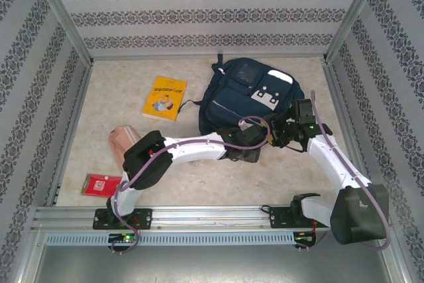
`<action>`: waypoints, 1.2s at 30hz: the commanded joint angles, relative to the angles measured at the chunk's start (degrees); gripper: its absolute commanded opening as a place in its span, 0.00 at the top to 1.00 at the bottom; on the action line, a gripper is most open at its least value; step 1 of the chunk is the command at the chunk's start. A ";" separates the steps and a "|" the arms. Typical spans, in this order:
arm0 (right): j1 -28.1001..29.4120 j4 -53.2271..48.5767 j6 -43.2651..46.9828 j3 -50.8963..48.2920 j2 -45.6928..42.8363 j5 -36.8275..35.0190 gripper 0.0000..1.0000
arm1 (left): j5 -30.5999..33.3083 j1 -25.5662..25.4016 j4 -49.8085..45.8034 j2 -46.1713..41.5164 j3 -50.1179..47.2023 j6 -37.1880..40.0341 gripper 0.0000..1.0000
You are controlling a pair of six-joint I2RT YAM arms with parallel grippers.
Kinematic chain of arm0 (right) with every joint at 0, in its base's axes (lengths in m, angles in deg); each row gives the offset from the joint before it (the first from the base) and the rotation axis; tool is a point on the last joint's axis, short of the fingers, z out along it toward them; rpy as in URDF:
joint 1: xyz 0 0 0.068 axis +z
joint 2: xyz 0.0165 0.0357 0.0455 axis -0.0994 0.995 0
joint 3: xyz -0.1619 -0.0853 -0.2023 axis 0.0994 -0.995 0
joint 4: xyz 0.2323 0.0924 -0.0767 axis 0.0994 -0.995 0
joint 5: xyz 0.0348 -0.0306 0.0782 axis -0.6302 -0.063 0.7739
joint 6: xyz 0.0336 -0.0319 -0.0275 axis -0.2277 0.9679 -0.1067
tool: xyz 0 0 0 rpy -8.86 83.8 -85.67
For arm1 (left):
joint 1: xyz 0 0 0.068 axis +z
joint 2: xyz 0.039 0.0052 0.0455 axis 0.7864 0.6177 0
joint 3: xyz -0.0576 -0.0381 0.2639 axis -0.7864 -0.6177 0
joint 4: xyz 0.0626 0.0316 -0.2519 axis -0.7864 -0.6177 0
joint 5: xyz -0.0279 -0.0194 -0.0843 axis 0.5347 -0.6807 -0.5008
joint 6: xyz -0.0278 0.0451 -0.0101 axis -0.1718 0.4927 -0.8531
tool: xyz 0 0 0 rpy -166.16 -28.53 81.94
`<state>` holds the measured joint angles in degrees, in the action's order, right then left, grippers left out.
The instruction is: Pack books, pencil case, and school supplies into a backpack
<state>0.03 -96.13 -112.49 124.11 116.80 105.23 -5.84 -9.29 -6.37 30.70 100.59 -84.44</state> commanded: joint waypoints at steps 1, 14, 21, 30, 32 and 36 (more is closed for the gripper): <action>-0.29 -2.03 2.29 -0.36 -0.21 0.01 0.46 | 1.80 -0.55 -6.55 4.16 2.97 -1.56 0.56; -1.45 -11.13 -3.15 -4.38 -3.27 -2.23 0.23 | -5.92 -0.55 9.55 -5.23 -4.63 6.88 1.00; 1.84 -3.41 -12.83 -4.78 -3.41 -3.65 0.24 | -11.38 -0.55 13.17 -9.92 -6.77 15.02 1.00; 3.93 4.66 -20.44 -8.79 -3.99 -10.84 0.93 | -14.08 -0.57 13.73 -11.58 -7.25 15.86 1.00; 3.34 2.44 -18.99 -8.79 -4.87 -12.46 1.00 | -11.53 -0.47 10.66 -12.90 -7.75 17.19 1.00; -1.56 0.92 -13.18 -8.88 -3.91 -11.14 1.00 | -1.24 -0.03 6.82 -17.84 -14.96 17.43 1.00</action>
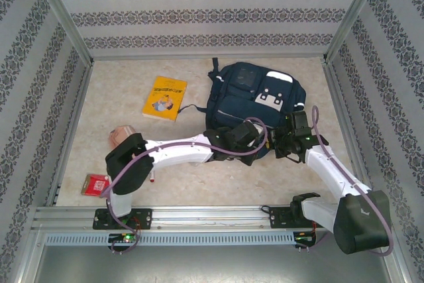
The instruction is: Pack books, pencil case, and school supplies into a backpack
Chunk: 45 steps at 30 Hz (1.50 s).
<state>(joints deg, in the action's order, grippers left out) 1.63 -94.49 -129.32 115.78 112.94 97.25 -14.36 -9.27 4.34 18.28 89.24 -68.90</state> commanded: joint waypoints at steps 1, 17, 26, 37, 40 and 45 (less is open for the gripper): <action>-4.52 -0.69 5.54 -0.51 0.58 -2.49 1.00 | 9.40 0.08 -3.53 -6.95 -6.66 1.35 1.00; -11.81 -14.09 19.42 7.74 6.31 6.38 0.36 | -9.68 5.69 3.80 -15.38 -18.51 11.20 1.00; 6.67 -13.61 -0.95 2.57 -6.06 -1.74 0.29 | -19.28 2.53 12.12 -10.49 -15.19 10.35 1.00; 14.35 -13.53 -3.40 -0.28 -2.95 -11.10 0.84 | -10.14 2.15 10.68 -10.26 -14.47 12.66 1.00; 12.12 -14.62 0.33 0.05 -4.77 -12.64 1.00 | 2.56 2.23 5.66 -11.79 -15.49 15.84 1.00; 2.10 -17.12 10.59 -0.72 -7.78 -10.25 1.00 | 14.62 8.44 7.27 -13.19 -21.18 16.51 1.00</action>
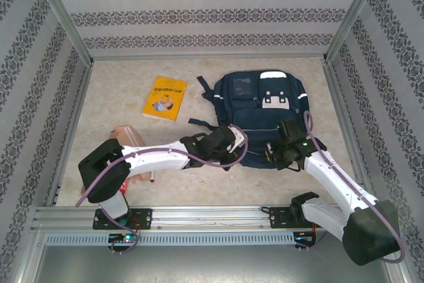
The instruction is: Pack books, pencil case, and school supplies into a backpack
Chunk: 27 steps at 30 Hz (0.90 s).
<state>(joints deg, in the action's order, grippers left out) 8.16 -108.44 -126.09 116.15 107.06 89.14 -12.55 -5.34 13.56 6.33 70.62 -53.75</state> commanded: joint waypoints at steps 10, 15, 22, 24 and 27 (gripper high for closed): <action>-4.70 -13.85 10.89 6.59 -1.51 0.92 0.38 | -13.84 5.24 2.66 3.38 3.01 4.53 1.00; 8.17 -10.73 -7.69 3.81 -5.25 -0.89 0.28 | -18.19 2.02 10.73 4.12 2.31 -2.01 1.00; 16.09 -2.38 -18.12 2.03 0.66 -6.78 0.28 | -20.25 -1.08 14.65 4.34 4.57 -4.57 1.00; 16.26 0.71 -19.50 1.80 3.21 -5.98 0.29 | -18.30 -0.96 14.04 2.79 3.69 -3.87 1.00; 16.71 1.48 -19.28 3.07 5.36 -7.30 0.39 | -11.02 0.85 9.96 -1.43 1.34 -2.31 0.92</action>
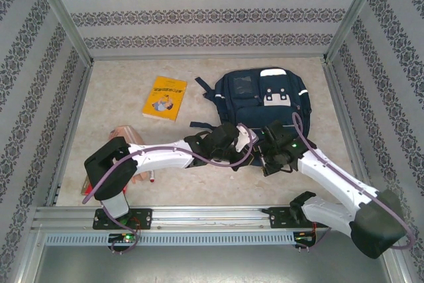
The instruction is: Pack books, pencil case, and school supplies into a backpack
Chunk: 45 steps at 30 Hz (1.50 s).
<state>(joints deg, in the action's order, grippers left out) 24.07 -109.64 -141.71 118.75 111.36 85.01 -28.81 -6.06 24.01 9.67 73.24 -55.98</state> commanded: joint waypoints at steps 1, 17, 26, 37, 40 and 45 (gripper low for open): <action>0.81 2.31 -3.34 0.76 1.08 -4.10 0.43 | 6.73 2.70 -1.21 -6.21 -2.33 -0.16 0.77; -10.01 -0.18 11.07 -4.62 -10.99 -0.64 1.00 | -2.34 14.40 -2.94 -1.73 -6.68 22.75 0.33; -19.17 -5.65 18.40 -1.27 -15.04 5.75 1.00 | 3.18 15.34 4.44 8.42 -2.94 22.81 0.34; -16.06 -11.91 29.42 4.90 -8.32 6.18 0.02 | -16.05 16.21 17.04 5.66 -8.14 31.05 1.00; -20.30 -9.41 24.87 0.39 -8.90 15.91 0.02 | -19.23 15.90 23.47 2.96 -12.27 32.09 1.00; -15.04 -4.24 10.53 -2.75 -16.12 11.76 0.02 | -21.39 15.81 19.90 2.23 -11.85 33.77 1.00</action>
<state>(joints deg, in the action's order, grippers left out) 4.36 -115.76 -120.38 117.02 100.83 99.52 -45.64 9.92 42.70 13.47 61.09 -25.38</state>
